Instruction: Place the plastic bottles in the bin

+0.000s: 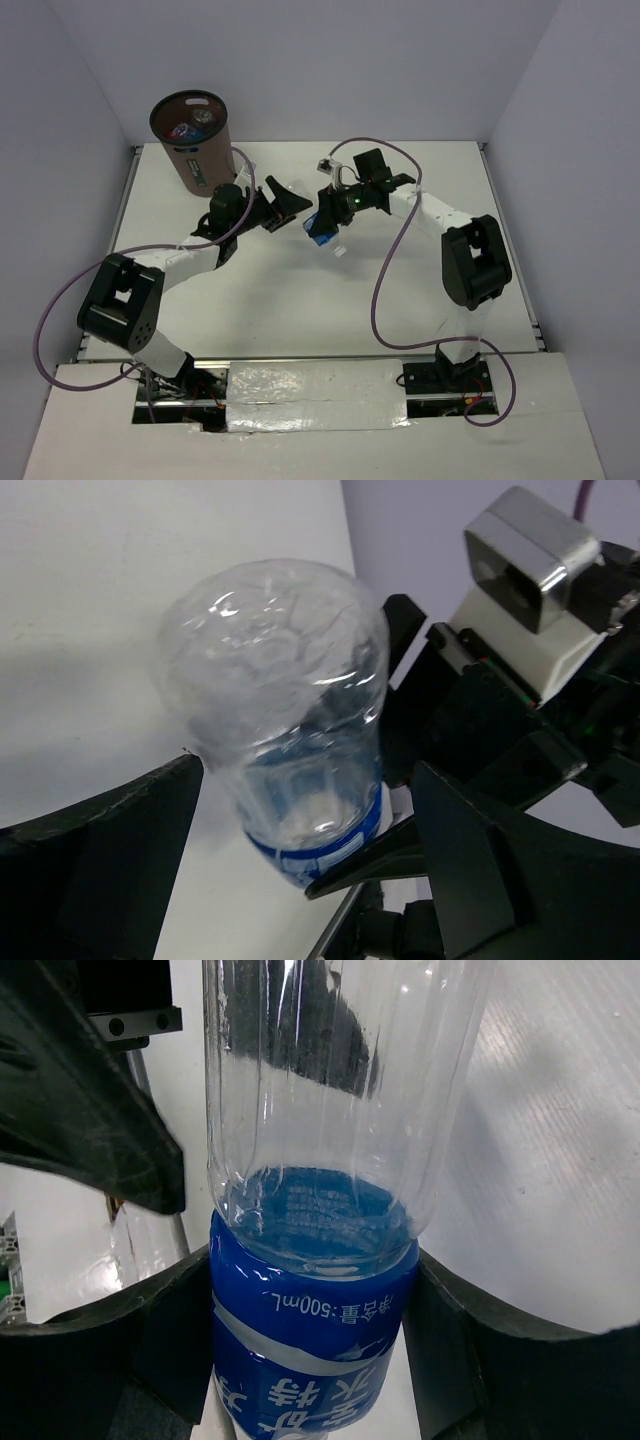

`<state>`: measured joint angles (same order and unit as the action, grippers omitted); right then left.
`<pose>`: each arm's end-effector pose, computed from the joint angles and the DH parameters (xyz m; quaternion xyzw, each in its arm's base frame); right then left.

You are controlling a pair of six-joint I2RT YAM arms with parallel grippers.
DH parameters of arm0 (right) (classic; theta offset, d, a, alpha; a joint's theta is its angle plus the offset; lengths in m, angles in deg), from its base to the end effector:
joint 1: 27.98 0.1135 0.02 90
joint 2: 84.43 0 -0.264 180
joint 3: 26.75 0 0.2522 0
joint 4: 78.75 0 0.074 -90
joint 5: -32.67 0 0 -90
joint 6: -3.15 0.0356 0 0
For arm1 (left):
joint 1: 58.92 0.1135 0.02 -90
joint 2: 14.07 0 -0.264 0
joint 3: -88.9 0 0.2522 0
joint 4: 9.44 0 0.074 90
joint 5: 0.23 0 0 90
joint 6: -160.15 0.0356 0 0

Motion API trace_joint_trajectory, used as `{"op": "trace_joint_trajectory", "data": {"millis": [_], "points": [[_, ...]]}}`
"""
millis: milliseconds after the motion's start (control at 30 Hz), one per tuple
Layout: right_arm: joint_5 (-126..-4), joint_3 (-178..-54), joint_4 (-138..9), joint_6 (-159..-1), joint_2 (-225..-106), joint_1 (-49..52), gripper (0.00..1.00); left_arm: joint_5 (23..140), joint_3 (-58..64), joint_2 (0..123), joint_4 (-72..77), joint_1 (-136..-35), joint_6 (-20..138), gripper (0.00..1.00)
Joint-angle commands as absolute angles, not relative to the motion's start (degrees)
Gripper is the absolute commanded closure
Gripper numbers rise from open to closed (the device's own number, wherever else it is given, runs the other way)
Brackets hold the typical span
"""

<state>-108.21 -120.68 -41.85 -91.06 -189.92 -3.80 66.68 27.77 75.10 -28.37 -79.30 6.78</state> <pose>0.3550 0.1897 0.2452 -0.3547 0.7812 0.4511 0.2457 0.3178 -0.1329 0.2420 -0.1524 0.7413 -0.5377 0.3716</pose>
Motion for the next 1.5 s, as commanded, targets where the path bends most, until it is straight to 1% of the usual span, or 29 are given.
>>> {"op": "trace_joint_trajectory", "data": {"millis": [0,167,233,267,300,333,367,467,500,533,567,667,700,767,800,900,1033,1067,1133,1233,1267,1367,1400,1433,1467], "points": [[-112.1,-120.8,-43.5,-92.1,-187.3,-3.4,0.69,63.9,27.2,75.3,-38.0,-79.7,4.0,0.02],[-115.3,-121.3,-43.2,-92.6,-186.8,-2.8,0.69,64.5,28.3,75.3,-38.8,-80.0,3.9,0.03],[-116.0,-121.6,-42.8,-93.4,-186.7,-2.2,0.67,64.8,28.5,75.4,-39.1,-80.1,4.0,0.06],[-116.3,-121.9,-42.6,-93.5,-186.7,-2.1,0.66,64.9,28.6,75.4,-39.6,-80.2,3.9,0.08],[-116.7,-122.0,-42.5,-93.6,-186.7,-2.0,0.62,64.6,28.6,75.6,-39.8,-80.2,3.8,0.15],[-116.8,-122.0,-42.5,-93.8,-186.6,-1.8,0.60,64.5,28.4,75.9,-39.9,-80.2,3.9,0.18],[-117.0,-122.0,-42.4,-93.9,-186.6,-1.7,0.56,64.3,27.9,76.2,-39.6,-80.2,4.1,0.24],[-117.1,-122.0,-42.1,-94.5,-186.3,-1.6,0.49,63.5,27.2,76.7,-39.5,-80.2,4.5,0.33],[-117.0,-122.0,-42.0,-94.7,-186.1,-1.5,0.38,63.2,27.0,76.7,-38.9,-80.2,4.9,0.40],[-116.1,-122.0,-42.0,-94.6,-185.9,-1.6,0.28,63.1,26.8,76.6,-38.4,-80.2,5.3,0.42],[-115.7,-122.2,-41.8,-95.0,-185.7,-1.5,0.01,62.9,25.8,76.5,-36.7,-80.1,6.5,0.48],[-114.1,-123.7,-39.8,-96.9,-185.8,-1.9,0.00,62.8,22.6,75.6,-32.0,-79.6,11.4,0.53],[-113.9,-124.0,-38.6,-98.1,-185.6,-2.1,0.00,62.7,21.7,75.3,-30.0,-79.2,13.0,0.57],[-112.7,-124.6,-37.5,-99.1,-185.2,-3.1,0.00,62.4,18.7,74.3,-24.1,-77.1,17.1,0.60],[-112.2,-124.9,-37.0,-100.9,-184.5,-3.5,0.00,62.2,17.9,73.7,-22.4,-76.1,18.2,0.63],[-110.2,-125.9,-35.0,-104.2,-182.9,-5.8,0.00,61.0,14.0,72.2,-16.7,-68.2,21.5,0.69],[-109.3,-127.5,-31.9,-109.2,-180.8,-8.5,0.00,60.1,6.0,71.9,-10.6,-60.7,25.0,0.70],[-109.2,-127.5,-31.6,-110.9,-179.3,-8.9,0.00,60.2,2.3,72.1,-9.6,-59.5,25.4,0.69],[-108.6,-126.3,-32.3,-112.5,-177.3,-9.5,0.00,61.3,-1.4,73.4,-9.1,-55.9,25.0,0.68],[-105.3,-125.6,-34.8,-113.4,-173.5,-9.7,0.00,63.7,-7.4,75.6,-13.5,-51.7,20.5,0.68],[-105.1,-126.1,-34.4,-112.3,-173.6,-9.8,0.00,64.5,-8.1,76.9,-16.7,-50.0,19.2,0.68],[-107.0,-126.5,-35.0,-107.0,-176.3,-11.2,0.00,69.3,-11.4,79.2,-19.5,-47.8,14.9,0.69],[-112.1,-127.7,-31.4,-109.4,-177.8,-11.6,0.00,71.5,-12.1,80.8,-21.2,-46.7,14.4,0.70],[-114.8,-131.7,-27.0,-112.5,-179.6,-12.2,0.00,73.1,-14.0,81.7,-21.3,-46.4,14.4,0.70],[-116.8,-133.6,-18.6,-118.0,-182.7,-12.5,0.00,74.6,-15.0,83.2,-21.2,-45.9,14.9,0.71]]}}
